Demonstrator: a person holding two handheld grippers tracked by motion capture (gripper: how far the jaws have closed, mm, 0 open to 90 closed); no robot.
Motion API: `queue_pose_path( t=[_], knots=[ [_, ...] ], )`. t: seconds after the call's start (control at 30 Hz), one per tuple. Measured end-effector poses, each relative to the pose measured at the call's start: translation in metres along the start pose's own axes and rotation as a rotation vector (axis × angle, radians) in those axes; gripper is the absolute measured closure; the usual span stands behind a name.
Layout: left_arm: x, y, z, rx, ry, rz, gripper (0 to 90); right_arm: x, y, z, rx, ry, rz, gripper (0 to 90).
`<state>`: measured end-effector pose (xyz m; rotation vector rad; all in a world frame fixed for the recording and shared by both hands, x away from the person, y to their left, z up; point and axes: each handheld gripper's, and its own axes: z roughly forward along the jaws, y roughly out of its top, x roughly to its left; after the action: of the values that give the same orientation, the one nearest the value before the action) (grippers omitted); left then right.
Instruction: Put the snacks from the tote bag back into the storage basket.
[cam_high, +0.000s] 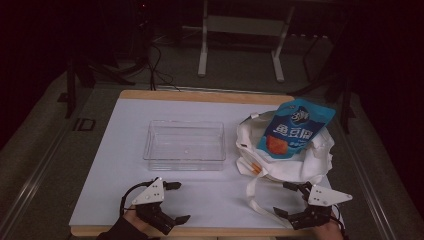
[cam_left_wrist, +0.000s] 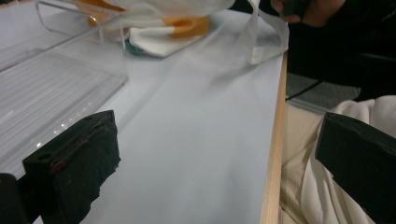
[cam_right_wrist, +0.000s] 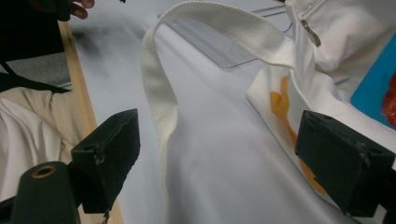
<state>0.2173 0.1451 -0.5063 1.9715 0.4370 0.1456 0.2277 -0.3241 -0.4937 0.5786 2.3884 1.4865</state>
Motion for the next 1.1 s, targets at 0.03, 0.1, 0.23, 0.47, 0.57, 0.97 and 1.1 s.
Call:
queue_pose_path(
  t=[0.03, 0.1, 0.23, 0.47, 0.57, 0.97, 1.1],
  knots=[
    [0.000, 0.000, 0.001, 0.009, -0.009, 0.001, 0.0, -0.001, 0.000, 0.000, 0.004, 0.014, 0.001, 14.0],
    [0.000, 0.001, 0.002, 0.017, -0.015, 0.007, 0.0, -0.002, 0.000, 0.000, 0.013, 0.028, 0.007, 14.0],
    [0.001, 0.005, 0.006, 0.020, -0.064, -0.028, 0.0, -0.004, -0.001, 0.000, 0.058, 0.049, 0.028, 13.7],
    [-0.008, 0.023, 0.008, -0.023, -0.116, -0.029, 0.0, 0.000, 0.011, -0.006, 0.091, 0.114, 0.055, 13.6],
    [-0.011, 0.034, 0.011, -0.022, -0.149, -0.021, 0.0, 0.003, 0.019, -0.010, 0.060, 0.130, 0.040, 12.9],
    [-0.017, 0.087, 0.026, -0.032, -0.196, 0.026, 0.0, 0.008, 0.048, -0.024, 0.006, 0.170, 0.007, 13.0],
    [-0.016, 0.099, 0.027, -0.058, -0.210, 0.042, 0.0, 0.007, 0.056, -0.030, -0.028, 0.155, 0.001, 12.9]
  ],
)
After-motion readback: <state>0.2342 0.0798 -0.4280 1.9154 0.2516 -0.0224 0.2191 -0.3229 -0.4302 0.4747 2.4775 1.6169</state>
